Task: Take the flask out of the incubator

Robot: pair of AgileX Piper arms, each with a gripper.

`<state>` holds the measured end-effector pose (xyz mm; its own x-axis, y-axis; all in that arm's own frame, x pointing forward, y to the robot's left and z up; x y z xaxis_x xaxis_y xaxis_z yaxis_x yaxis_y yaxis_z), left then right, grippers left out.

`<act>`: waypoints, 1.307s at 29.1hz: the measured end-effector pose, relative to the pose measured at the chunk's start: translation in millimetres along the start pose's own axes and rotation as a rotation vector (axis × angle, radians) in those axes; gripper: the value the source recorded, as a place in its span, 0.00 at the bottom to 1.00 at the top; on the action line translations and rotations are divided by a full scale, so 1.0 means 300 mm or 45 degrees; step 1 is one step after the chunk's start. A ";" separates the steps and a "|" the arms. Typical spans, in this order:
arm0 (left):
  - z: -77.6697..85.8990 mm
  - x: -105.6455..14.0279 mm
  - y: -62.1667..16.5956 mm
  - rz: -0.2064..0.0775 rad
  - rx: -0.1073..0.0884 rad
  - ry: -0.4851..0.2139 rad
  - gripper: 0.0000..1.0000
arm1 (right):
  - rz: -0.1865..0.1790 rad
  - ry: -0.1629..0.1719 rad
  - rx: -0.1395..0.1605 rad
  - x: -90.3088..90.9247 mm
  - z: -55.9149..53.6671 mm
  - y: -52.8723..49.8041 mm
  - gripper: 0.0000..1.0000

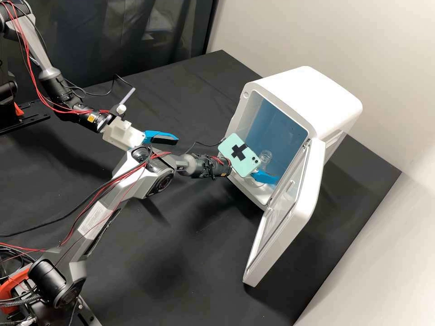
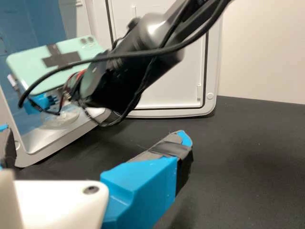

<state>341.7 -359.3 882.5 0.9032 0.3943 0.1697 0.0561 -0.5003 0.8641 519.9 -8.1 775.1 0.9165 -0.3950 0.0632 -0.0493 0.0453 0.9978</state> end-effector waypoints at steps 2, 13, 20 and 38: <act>0.000 0.000 0.001 0.001 0.000 0.000 1.00 | -0.002 0.010 0.017 -0.014 0.005 0.016 0.00; -0.001 -0.001 -0.002 -0.002 0.000 0.001 1.00 | 0.061 0.121 0.038 -0.096 -0.001 0.085 0.00; -0.001 -0.001 -0.002 -0.002 0.000 0.001 1.00 | 0.048 0.141 0.023 -0.128 0.014 0.081 0.00; -0.001 -0.001 -0.002 -0.002 0.000 0.001 1.00 | 0.004 0.259 -0.005 -0.335 0.117 0.052 0.00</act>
<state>341.2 -359.1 882.1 0.9029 0.3955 0.1683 0.0578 -0.4997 0.8642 413.0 0.2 785.2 0.9776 -0.2015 0.0602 -0.0511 0.0498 0.9975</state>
